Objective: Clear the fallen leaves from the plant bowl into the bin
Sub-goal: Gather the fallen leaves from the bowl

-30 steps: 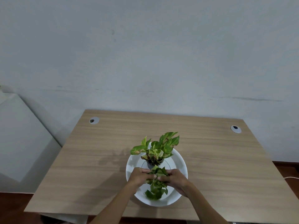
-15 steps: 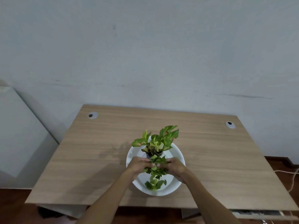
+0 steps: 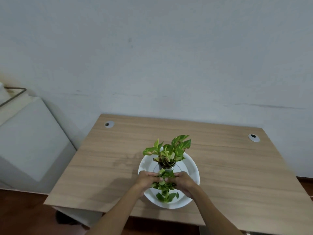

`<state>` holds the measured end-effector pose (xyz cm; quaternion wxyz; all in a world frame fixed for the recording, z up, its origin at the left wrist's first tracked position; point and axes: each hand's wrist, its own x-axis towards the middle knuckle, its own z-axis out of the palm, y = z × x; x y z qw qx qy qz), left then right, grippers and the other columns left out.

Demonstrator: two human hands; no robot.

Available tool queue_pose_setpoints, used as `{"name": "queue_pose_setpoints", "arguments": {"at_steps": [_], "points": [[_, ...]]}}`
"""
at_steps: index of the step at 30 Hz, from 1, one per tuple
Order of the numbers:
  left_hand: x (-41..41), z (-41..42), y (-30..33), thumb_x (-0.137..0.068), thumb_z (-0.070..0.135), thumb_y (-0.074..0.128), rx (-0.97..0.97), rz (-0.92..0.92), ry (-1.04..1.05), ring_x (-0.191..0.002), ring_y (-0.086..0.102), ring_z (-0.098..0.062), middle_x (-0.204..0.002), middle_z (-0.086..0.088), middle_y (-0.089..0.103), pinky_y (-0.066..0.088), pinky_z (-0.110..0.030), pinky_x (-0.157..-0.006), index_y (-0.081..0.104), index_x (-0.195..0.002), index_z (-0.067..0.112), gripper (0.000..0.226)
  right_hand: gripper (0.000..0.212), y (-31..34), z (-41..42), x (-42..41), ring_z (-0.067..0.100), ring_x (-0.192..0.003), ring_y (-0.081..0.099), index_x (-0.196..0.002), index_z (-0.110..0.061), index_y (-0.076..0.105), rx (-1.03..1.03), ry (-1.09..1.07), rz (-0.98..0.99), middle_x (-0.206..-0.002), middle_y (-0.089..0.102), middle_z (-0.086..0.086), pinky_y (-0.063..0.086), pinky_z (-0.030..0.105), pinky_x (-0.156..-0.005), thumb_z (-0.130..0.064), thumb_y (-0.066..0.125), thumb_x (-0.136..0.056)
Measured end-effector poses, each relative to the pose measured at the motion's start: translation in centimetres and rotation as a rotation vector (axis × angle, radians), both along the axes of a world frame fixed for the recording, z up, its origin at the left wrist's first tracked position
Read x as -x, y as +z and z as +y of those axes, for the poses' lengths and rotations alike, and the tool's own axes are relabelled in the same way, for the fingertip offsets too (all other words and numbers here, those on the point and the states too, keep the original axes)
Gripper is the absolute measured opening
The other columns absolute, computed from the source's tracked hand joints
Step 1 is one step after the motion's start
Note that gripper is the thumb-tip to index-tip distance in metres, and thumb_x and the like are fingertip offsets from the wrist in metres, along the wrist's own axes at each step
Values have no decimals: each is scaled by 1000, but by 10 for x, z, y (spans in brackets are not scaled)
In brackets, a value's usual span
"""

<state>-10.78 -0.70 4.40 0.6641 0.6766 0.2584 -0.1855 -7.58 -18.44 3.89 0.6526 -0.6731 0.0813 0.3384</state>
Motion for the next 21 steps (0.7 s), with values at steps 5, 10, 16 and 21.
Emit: {"name": "queue_pose_setpoints", "arguments": {"at_steps": [5,10,16,21], "points": [[13,9,17,-69,-1,83,-39,-5,17,-71,72,-19,-81,-12,76,60,-25,-68,77,-84,3,17,28,7,10,6,36,-102,71,-107,11,70,-26,21,14,-106,73,26,60,31,-79,1,75,-82],[23,35,32,-69,5,84,-85,-21,83,-85,74,-23,-97,-15,77,59,-22,-68,76,-100,1,32,30,17,42,7,35,-101,70,-108,14,67,-80,40,36,-107,72,26,59,28,-74,2,74,-82],[38,90,34,-70,3,83,-123,-30,192,-100,69,-26,-111,-18,73,53,-19,-72,70,-110,-4,43,25,16,104,8,29,-92,72,-105,12,70,-68,116,47,-102,74,23,59,30,-73,2,74,-82],[43,149,25,-70,7,84,-131,-32,231,-102,69,-27,-112,-21,72,56,-29,-80,70,-110,-5,44,21,15,165,7,24,-88,73,-101,7,72,-38,161,36,-100,75,19,59,25,-68,1,76,-81]]}}
